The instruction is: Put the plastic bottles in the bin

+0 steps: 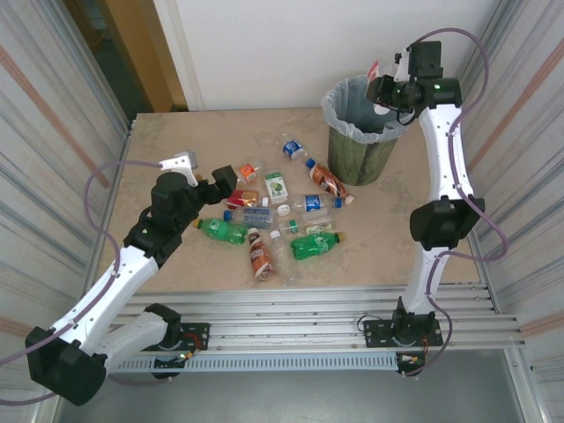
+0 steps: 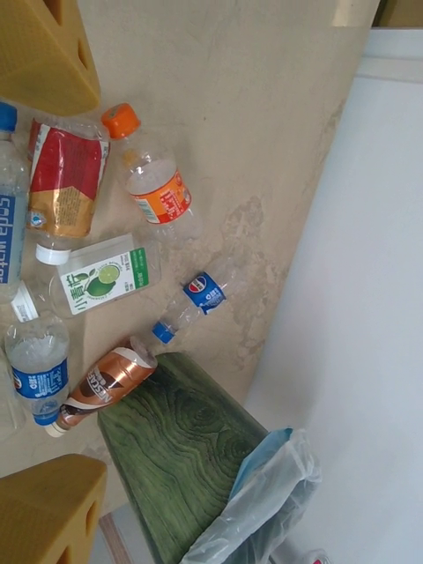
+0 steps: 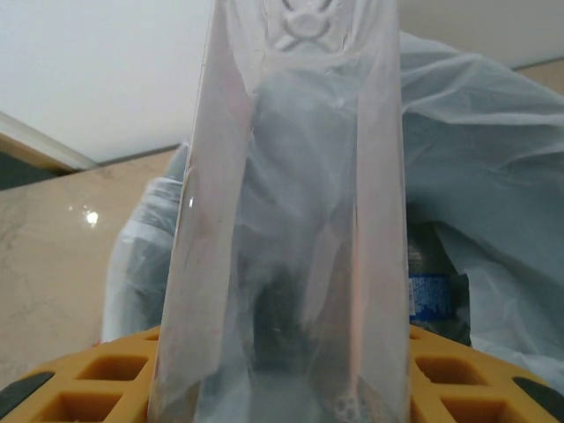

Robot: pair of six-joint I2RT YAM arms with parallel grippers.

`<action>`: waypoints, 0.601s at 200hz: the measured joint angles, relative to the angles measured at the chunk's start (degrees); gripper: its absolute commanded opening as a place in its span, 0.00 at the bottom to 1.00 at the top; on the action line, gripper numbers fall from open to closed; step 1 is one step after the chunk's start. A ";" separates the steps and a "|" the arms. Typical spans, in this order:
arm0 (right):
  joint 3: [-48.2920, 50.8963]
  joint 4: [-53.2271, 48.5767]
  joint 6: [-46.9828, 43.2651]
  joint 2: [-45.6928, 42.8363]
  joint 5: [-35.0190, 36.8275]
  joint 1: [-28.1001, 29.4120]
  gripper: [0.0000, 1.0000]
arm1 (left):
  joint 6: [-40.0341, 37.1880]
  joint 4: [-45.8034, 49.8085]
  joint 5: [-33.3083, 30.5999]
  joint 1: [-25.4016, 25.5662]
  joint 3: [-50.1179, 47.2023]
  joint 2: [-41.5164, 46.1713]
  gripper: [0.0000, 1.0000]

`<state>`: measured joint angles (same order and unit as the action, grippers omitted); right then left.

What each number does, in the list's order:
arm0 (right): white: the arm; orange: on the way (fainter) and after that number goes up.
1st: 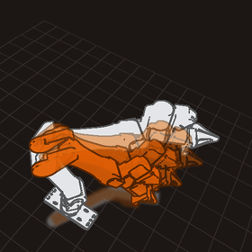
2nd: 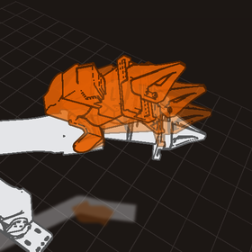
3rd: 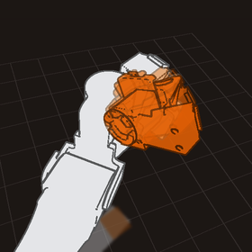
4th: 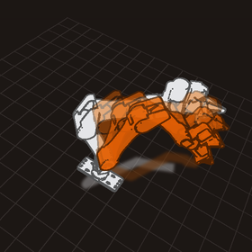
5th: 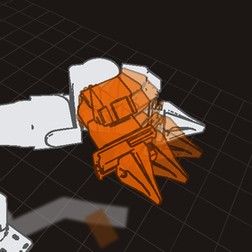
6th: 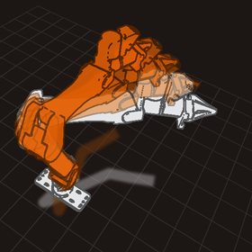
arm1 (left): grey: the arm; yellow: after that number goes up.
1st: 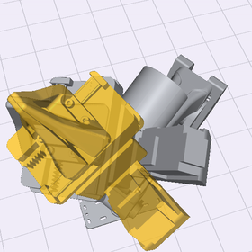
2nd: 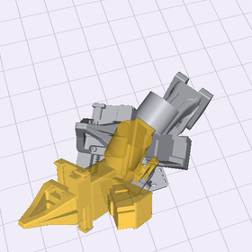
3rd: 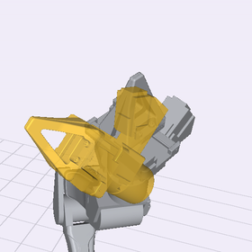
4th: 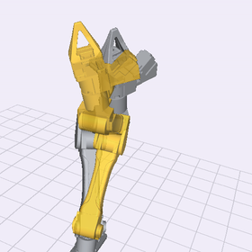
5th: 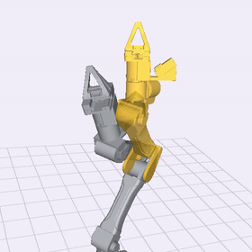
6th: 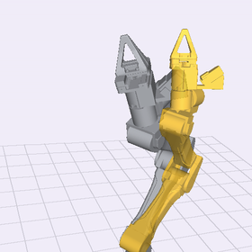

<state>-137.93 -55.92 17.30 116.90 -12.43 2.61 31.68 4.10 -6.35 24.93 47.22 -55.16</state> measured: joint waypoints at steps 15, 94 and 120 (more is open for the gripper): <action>-0.24 -0.31 0.00 1.18 -0.28 -0.15 0.19 | 0.00 0.63 -0.28 -0.35 -0.02 0.00 0.99; -1.38 -0.31 -0.42 5.99 -0.35 -0.39 0.62 | 0.02 1.73 -0.39 -1.18 -0.11 0.00 0.99; -1.81 -0.26 -1.31 5.99 0.37 -0.42 0.67 | 0.04 2.47 -0.70 -1.64 -0.13 0.00 0.99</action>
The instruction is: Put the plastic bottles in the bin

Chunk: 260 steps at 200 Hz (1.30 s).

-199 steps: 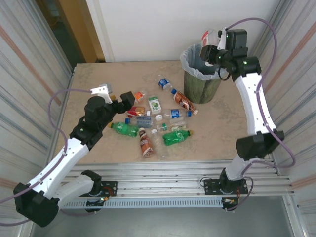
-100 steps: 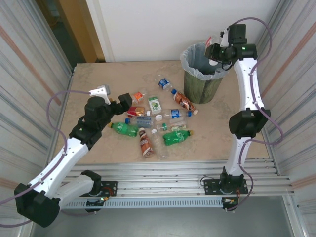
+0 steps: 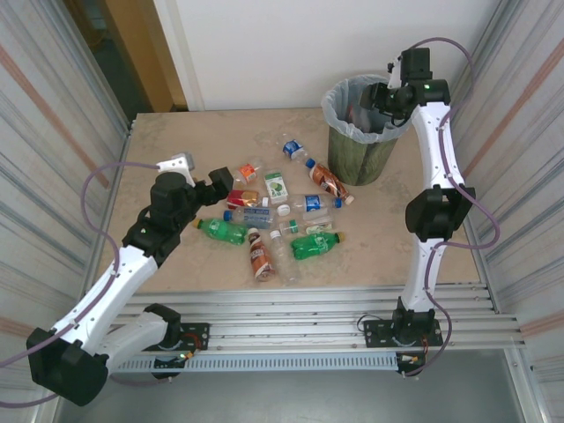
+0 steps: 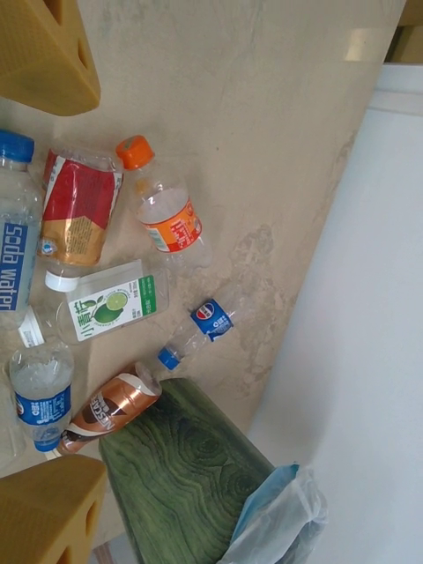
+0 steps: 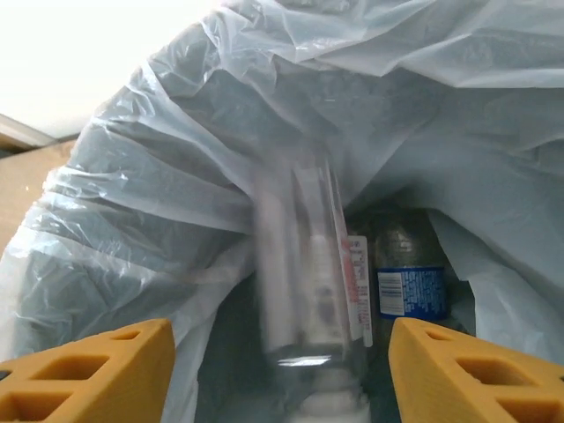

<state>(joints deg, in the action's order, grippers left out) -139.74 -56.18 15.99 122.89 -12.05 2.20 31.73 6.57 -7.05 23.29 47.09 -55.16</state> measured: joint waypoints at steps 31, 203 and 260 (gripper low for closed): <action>-0.31 0.02 -0.09 0.00 0.26 0.00 0.67 | 0.02 1.01 -0.15 -0.11 -0.04 0.00 0.99; 20.70 5.09 -3.02 -25.27 8.52 7.19 0.93 | 14.75 13.81 -3.48 -3.08 -1.33 -5.62 0.94; 39.28 7.52 -2.78 -36.98 12.50 10.38 0.98 | 23.56 13.77 -1.73 -3.08 -4.52 -14.05 0.94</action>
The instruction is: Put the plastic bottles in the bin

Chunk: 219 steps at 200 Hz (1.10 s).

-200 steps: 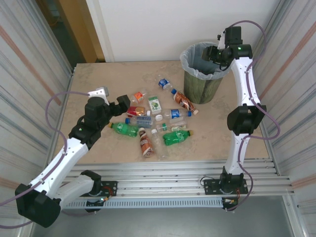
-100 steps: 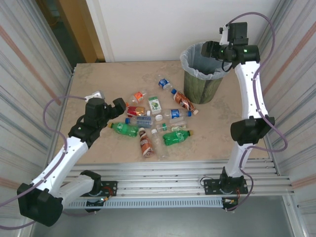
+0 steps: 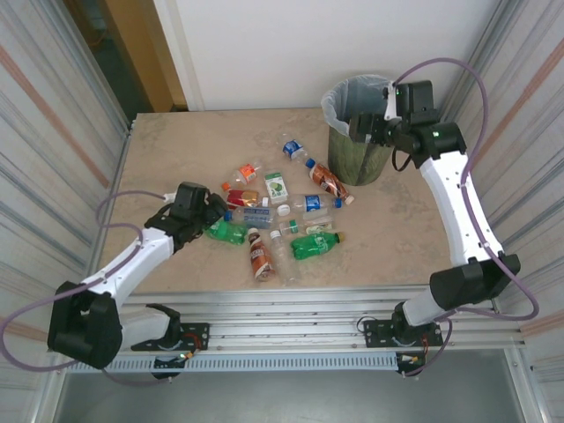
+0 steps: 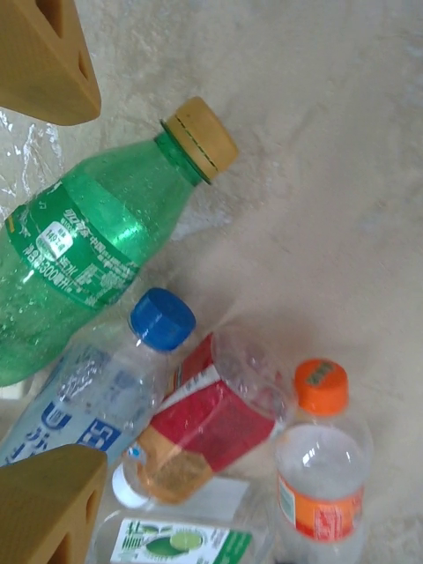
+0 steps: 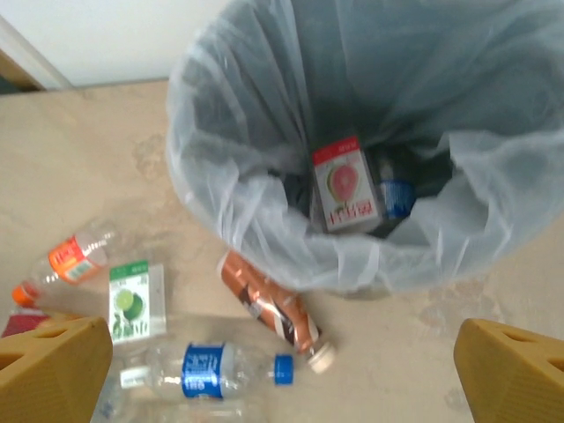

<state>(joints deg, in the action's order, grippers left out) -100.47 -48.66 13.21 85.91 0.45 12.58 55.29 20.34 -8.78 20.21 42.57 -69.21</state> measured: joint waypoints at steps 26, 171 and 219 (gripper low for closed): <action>4.61 0.33 0.28 -2.43 0.92 1.25 0.98 | 3.45 -0.07 0.39 0.00 -0.24 -2.05 0.93; 11.17 2.43 2.86 -4.66 1.73 4.24 0.98 | 10.97 -0.66 2.38 3.93 -1.01 -10.10 0.84; 11.89 3.21 3.06 -5.51 1.73 4.24 0.98 | 11.02 -0.66 2.71 3.93 -1.36 -10.82 0.81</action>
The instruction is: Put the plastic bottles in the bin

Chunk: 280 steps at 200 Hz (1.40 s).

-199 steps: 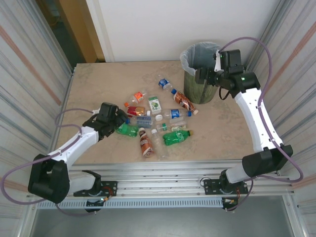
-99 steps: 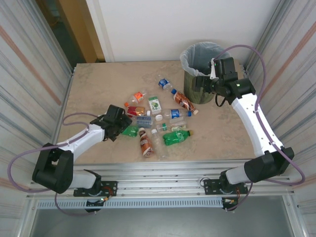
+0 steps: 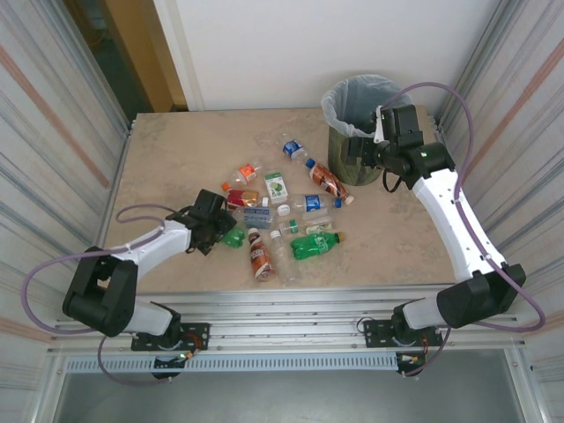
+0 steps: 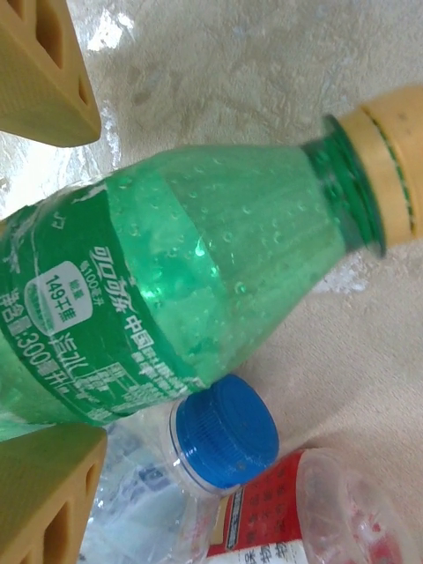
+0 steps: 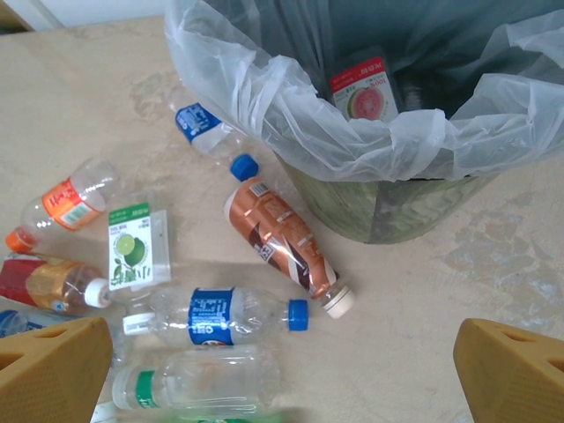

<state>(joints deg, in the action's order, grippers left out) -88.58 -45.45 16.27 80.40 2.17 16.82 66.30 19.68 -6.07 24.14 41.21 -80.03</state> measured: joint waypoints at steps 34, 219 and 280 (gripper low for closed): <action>0.00 0.46 0.09 -0.35 0.00 0.07 0.98 | 0.00 0.13 -0.07 0.00 -0.72 -1.73 0.77; 2.89 4.26 1.53 -5.42 -4.28 3.15 0.98 | -26.51 -3.28 -8.52 7.91 0.22 16.17 0.46; 2.86 10.56 3.85 -4.85 -14.95 9.01 0.85 | -46.84 -26.16 4.83 11.89 0.48 17.11 0.45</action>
<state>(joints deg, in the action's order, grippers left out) -85.71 -34.89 20.12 75.55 -12.78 25.82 19.46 -6.48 -1.23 36.03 41.69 -62.92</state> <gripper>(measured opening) 0.859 0.565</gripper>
